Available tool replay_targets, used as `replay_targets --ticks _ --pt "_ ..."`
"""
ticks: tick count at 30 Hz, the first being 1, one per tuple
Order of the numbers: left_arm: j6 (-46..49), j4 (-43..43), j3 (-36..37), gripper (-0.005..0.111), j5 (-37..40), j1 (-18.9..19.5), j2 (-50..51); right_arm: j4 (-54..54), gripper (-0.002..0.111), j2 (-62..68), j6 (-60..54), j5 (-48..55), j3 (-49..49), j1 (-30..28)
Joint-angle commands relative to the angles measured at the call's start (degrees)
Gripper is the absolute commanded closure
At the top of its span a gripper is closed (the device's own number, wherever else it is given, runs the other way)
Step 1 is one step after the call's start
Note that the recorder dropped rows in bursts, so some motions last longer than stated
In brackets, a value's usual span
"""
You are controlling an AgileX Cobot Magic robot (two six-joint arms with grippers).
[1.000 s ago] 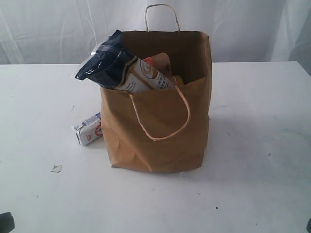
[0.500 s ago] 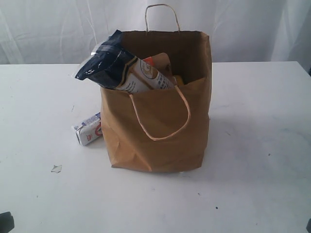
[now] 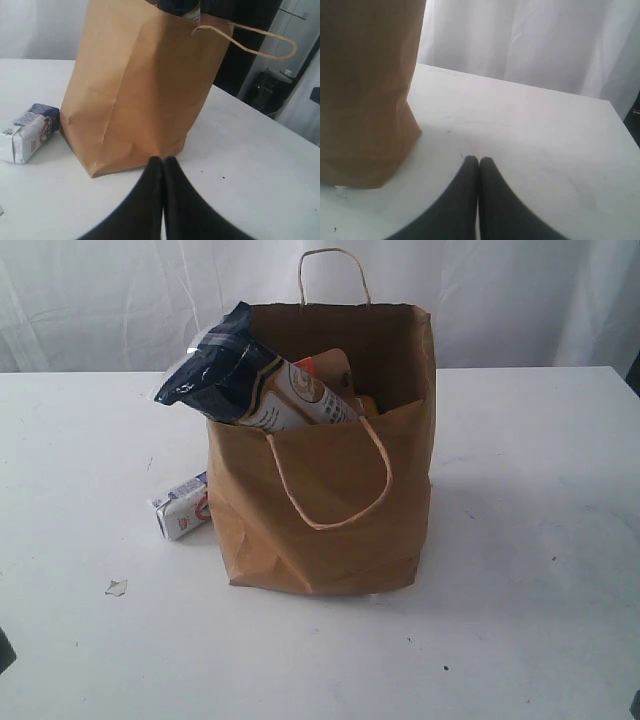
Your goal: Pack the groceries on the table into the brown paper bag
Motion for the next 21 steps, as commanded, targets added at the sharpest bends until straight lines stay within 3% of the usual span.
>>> replay_targets --ticks 1,4,9,13,17,21 --pt "-6.88 -0.65 0.13 0.107 -1.24 -0.32 -0.28 0.05 0.108 -0.16 0.30 0.03 0.39 -0.18" --pt "-7.93 -0.53 -0.23 0.107 -0.25 -0.32 -0.28 0.05 0.108 -0.16 0.30 0.03 0.39 -0.18" --pt "-7.64 -0.30 -9.80 0.107 12.96 -0.32 2.50 0.05 0.108 -0.16 0.30 0.03 0.39 -0.18" --pt "-7.97 1.67 -19.44 0.107 24.19 -0.32 11.86 0.05 0.108 -0.16 0.30 0.03 0.39 -0.18" --pt "-8.64 12.96 -30.53 0.107 36.77 -0.32 23.88 0.05 0.108 -0.16 0.30 0.03 0.39 -0.18" --pt "-15.06 30.60 -40.83 0.107 49.21 -0.32 35.41 0.05 0.108 -0.16 0.30 0.03 0.39 -0.18"
